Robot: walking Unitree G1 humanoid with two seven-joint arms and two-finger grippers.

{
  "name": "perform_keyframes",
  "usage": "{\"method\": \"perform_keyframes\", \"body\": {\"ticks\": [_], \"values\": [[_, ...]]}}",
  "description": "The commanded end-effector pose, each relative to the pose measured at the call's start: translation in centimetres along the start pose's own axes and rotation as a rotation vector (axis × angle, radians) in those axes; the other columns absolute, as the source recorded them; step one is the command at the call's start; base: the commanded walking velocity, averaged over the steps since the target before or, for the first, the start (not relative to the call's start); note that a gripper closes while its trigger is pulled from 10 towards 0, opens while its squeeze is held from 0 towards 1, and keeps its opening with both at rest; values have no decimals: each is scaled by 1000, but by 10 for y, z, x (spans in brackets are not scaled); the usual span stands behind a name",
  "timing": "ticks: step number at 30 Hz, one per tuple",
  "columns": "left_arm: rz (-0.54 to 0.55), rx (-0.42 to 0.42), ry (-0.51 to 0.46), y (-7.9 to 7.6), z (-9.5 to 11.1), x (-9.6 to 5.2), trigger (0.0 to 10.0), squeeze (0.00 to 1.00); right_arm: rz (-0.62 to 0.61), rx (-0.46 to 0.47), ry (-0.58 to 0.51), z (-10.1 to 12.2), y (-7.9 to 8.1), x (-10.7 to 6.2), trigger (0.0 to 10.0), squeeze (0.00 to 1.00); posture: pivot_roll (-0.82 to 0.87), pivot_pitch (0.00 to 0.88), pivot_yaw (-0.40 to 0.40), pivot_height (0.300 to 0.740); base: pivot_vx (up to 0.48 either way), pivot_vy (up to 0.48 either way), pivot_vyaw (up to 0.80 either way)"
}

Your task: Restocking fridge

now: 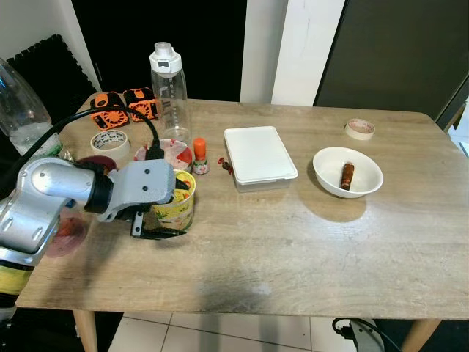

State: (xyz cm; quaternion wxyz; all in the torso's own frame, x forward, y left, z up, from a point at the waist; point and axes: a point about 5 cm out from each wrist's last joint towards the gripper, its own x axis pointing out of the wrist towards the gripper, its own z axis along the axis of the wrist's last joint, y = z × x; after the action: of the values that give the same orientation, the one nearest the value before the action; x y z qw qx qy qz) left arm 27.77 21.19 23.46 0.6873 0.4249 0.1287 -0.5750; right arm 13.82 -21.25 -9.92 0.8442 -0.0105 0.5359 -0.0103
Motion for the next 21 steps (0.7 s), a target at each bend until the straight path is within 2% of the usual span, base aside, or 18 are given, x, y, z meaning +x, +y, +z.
{"method": "perform_keyframes", "body": {"ticks": [1,5,14,21], "values": [[-8,8,21,1,-3,8,10000,0,-9,0,14,-3,-2,0,10000,0,60,0,-50,740,0,0,0],[14,7,68,6,-8,11,10000,0,-12,5,13,-3,-2,-1,10000,0,55,0,-46,740,0,0,0],[48,15,237,15,-26,22,10000,0,-22,14,22,-10,-9,-3,10000,0,45,0,-42,740,0,0,0],[32,36,260,16,-27,25,10000,0,-28,19,26,-13,-14,-4,10000,0,45,0,-42,740,0,0,0]]}}
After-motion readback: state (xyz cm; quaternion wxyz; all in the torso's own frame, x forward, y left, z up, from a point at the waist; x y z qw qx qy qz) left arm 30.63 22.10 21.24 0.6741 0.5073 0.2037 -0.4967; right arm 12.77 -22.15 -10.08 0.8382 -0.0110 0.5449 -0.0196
